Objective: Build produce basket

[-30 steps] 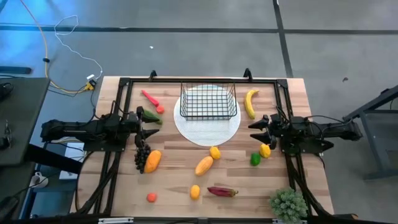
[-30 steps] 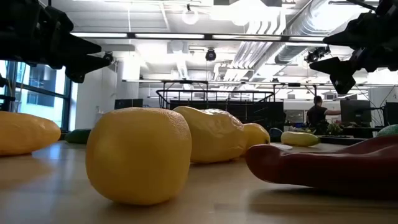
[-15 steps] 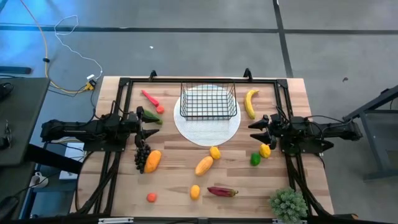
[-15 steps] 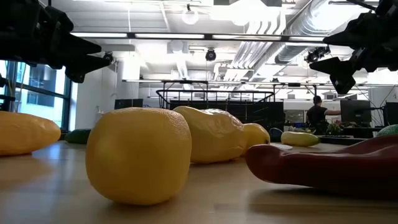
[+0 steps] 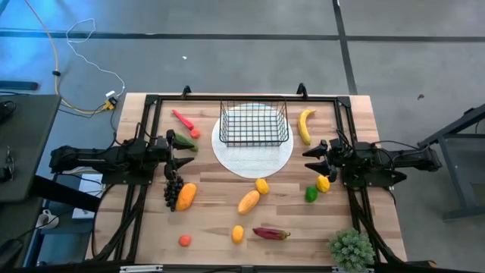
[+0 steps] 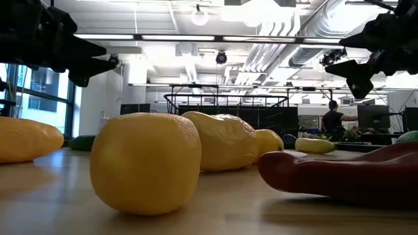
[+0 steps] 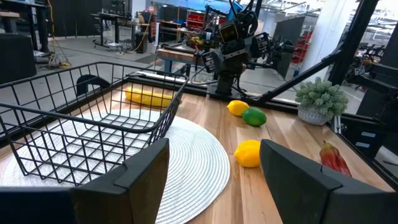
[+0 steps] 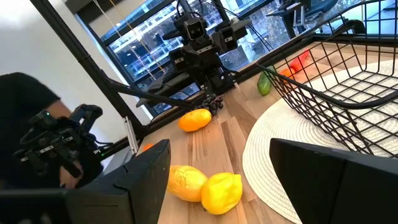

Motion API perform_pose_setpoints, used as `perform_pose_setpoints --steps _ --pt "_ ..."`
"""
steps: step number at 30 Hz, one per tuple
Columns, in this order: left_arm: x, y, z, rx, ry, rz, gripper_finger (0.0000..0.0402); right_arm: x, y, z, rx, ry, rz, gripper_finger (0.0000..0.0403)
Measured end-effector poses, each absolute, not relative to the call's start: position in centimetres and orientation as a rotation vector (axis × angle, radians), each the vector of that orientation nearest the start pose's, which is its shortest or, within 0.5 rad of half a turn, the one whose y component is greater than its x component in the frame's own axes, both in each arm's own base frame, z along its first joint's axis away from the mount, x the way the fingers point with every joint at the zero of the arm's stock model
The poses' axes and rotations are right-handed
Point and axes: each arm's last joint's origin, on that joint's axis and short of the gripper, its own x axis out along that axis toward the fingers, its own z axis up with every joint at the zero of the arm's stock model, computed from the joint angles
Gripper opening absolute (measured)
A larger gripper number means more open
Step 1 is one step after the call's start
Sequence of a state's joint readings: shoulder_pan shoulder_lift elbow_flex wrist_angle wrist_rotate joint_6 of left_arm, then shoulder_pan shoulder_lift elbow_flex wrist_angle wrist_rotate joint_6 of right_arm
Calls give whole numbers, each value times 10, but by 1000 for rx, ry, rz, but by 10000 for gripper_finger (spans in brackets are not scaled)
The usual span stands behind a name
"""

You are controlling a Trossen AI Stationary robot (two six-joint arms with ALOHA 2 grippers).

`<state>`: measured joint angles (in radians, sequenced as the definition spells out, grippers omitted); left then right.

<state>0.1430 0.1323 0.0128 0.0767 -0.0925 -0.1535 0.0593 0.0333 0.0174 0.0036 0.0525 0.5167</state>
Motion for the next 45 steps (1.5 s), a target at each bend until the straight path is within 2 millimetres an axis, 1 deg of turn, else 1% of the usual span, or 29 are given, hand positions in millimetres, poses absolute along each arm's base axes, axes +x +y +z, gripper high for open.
perform_pose_setpoints --steps 40,45 --pt "104 18 165 -154 25 238 239 99 4 167 516 13 3 254" --pt "104 18 165 -154 25 238 239 99 4 168 560 10 4 254"
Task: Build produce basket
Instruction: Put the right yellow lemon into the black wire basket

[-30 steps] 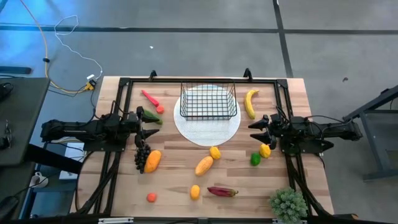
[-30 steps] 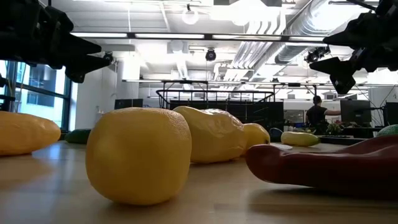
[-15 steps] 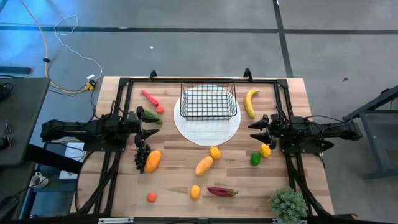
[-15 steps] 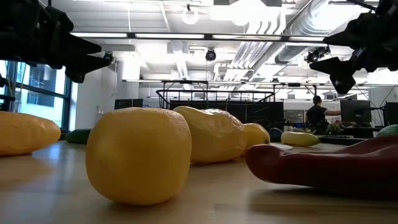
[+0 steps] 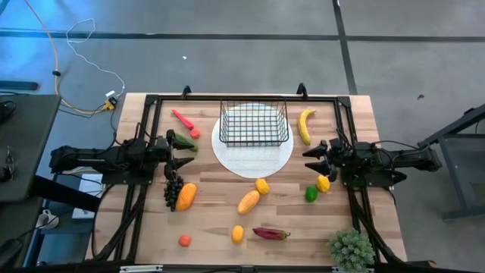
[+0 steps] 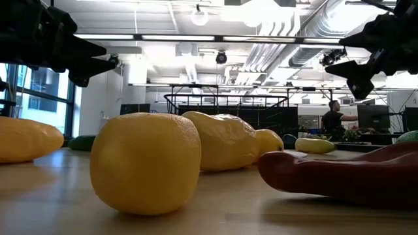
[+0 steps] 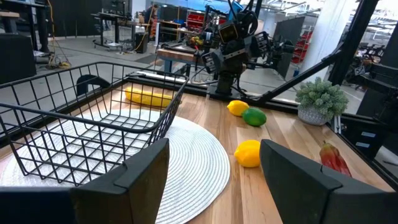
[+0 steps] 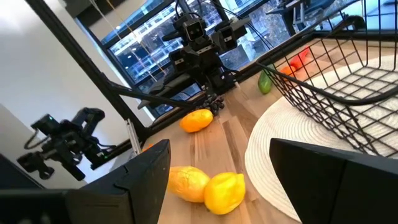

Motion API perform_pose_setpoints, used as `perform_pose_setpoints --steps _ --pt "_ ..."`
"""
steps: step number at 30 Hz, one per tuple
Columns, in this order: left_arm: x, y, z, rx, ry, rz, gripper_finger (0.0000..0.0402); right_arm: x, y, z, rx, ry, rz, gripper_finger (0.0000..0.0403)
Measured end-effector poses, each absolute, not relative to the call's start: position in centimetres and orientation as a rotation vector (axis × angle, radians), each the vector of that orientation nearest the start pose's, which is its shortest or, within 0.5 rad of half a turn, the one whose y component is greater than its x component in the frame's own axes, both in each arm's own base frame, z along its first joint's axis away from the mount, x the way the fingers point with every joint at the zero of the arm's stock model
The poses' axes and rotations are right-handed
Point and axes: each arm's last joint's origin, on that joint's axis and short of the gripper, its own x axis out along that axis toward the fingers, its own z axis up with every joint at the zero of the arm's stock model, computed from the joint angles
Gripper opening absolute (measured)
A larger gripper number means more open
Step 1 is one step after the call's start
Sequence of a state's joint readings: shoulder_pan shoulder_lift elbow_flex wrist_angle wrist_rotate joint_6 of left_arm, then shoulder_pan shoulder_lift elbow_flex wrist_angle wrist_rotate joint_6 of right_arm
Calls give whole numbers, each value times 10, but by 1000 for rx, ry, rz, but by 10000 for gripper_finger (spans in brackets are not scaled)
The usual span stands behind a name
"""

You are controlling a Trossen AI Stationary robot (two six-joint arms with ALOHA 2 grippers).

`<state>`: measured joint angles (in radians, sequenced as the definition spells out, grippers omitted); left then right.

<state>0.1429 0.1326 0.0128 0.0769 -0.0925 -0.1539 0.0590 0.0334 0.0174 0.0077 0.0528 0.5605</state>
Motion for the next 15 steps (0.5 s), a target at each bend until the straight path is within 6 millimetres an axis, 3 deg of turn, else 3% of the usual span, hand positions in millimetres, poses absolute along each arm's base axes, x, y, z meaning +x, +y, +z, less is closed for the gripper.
perform_pose_setpoints --steps 8,15 --pt "104 18 164 -154 25 238 239 99 4 168 584 8 5 258" --pt "104 18 165 -154 25 239 239 96 4 170 734 89 -19 294"
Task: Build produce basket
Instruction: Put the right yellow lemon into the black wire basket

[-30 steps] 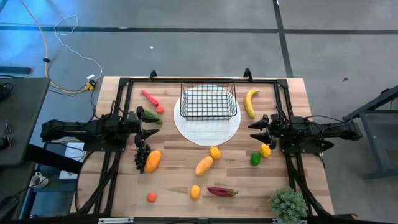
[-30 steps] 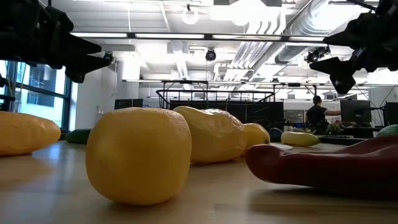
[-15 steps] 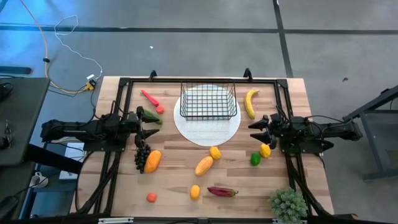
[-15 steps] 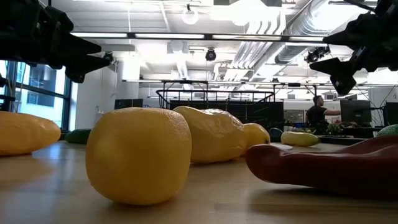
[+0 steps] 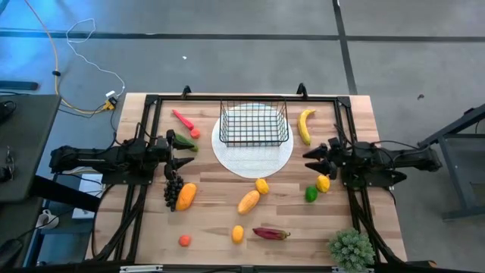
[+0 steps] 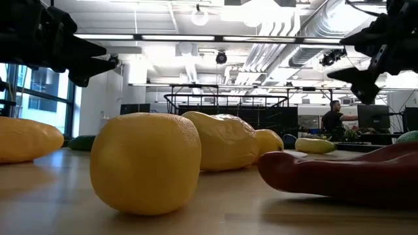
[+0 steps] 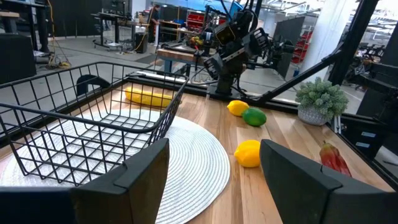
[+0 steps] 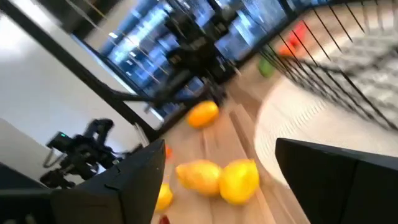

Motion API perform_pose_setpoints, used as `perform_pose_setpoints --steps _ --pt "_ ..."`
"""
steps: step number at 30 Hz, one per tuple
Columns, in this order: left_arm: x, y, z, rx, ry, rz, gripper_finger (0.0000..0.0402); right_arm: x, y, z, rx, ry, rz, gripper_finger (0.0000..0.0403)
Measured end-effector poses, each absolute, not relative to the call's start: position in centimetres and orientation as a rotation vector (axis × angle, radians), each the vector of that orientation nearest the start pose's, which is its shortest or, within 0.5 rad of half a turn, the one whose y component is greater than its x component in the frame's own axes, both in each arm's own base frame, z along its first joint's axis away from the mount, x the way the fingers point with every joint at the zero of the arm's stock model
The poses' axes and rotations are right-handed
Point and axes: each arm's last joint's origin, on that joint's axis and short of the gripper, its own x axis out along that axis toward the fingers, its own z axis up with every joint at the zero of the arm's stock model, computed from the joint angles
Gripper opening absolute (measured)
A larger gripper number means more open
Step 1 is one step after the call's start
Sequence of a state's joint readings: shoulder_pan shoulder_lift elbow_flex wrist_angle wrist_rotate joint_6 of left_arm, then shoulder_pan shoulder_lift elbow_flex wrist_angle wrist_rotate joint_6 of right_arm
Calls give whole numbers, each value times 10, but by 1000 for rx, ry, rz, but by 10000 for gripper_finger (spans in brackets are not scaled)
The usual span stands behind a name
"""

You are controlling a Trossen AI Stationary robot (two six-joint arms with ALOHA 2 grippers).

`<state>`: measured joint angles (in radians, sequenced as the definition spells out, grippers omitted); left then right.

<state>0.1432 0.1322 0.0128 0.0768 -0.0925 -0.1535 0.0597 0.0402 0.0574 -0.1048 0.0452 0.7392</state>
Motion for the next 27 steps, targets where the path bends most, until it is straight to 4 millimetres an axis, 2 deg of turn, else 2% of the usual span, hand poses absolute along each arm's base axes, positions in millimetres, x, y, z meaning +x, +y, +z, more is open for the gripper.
perform_pose_setpoints --steps 6,13,16,20,27 --pt "104 18 165 -154 25 238 239 87 4 197 780 286 -111 324" --pt "104 18 164 -154 25 238 239 82 4 219 971 587 -319 328" --pt "104 18 165 -154 25 238 239 84 4 220 1052 684 -413 329" --pt "104 18 165 -154 24 238 239 90 6 211 1161 825 -535 328" --pt "104 18 165 -154 25 238 239 105 8 201 1256 931 -659 328"
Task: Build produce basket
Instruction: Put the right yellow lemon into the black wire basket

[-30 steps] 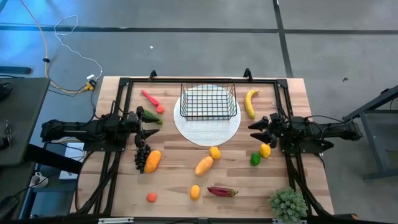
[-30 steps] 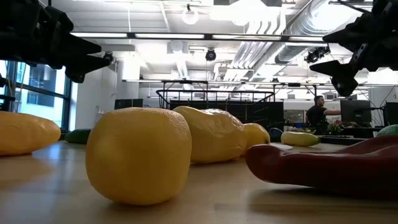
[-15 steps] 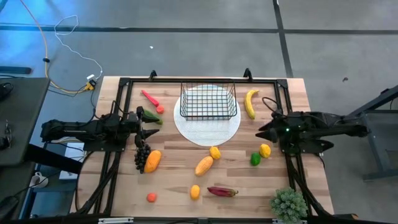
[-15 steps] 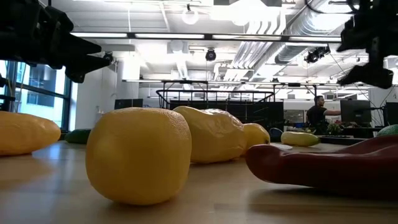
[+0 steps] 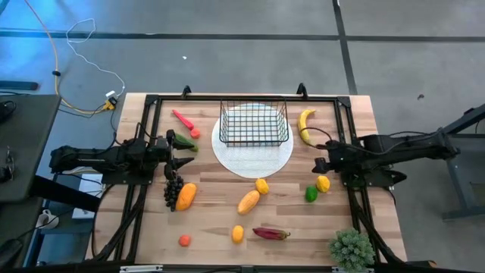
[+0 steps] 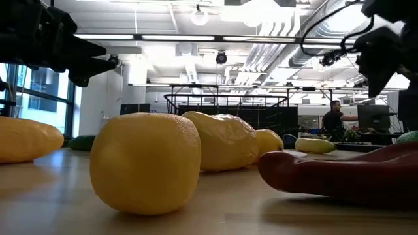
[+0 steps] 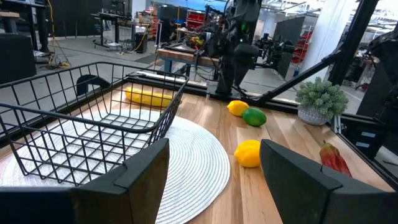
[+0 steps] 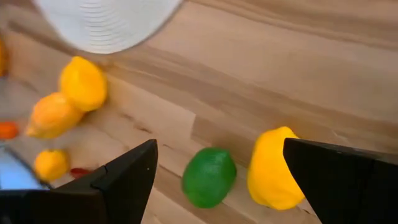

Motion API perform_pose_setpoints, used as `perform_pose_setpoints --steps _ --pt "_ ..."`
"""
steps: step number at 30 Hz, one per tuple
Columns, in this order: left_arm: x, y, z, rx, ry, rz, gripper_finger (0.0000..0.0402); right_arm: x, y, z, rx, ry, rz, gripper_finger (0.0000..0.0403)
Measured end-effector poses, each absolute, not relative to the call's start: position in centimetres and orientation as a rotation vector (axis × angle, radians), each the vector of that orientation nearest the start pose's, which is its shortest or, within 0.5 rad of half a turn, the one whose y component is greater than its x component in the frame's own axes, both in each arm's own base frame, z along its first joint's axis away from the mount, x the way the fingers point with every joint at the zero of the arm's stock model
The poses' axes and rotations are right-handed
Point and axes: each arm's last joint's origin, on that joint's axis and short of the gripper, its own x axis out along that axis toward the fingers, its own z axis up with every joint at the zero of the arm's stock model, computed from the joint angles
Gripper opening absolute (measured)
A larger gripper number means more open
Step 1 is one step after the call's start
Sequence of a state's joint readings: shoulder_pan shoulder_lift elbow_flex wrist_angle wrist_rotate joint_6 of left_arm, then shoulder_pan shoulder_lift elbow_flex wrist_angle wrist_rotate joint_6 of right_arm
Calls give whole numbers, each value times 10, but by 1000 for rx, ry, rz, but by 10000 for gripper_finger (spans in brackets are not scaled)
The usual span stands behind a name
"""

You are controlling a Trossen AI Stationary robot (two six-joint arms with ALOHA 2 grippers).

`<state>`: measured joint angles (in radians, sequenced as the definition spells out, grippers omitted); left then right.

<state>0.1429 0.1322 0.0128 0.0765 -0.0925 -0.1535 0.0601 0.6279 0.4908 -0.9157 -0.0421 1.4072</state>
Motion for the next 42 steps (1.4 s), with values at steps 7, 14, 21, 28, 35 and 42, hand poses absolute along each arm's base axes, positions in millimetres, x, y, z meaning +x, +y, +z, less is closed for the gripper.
perform_pose_setpoints --steps 7,14,21,28,35,42 --pt "104 18 164 -154 25 238 239 116 9 190 1352 1004 -814 328" --pt "104 18 165 -154 25 238 239 121 16 182 1414 1088 -902 328" --pt "104 18 165 -154 25 238 239 127 24 172 1422 1126 -1021 328" --pt "104 18 165 -154 25 239 239 132 29 162 1399 1150 -1131 323" --pt "104 18 165 -154 25 238 239 137 35 153 1376 1200 -1173 259" --pt "104 18 165 -154 25 238 239 138 39 150 1334 1222 -1176 144"
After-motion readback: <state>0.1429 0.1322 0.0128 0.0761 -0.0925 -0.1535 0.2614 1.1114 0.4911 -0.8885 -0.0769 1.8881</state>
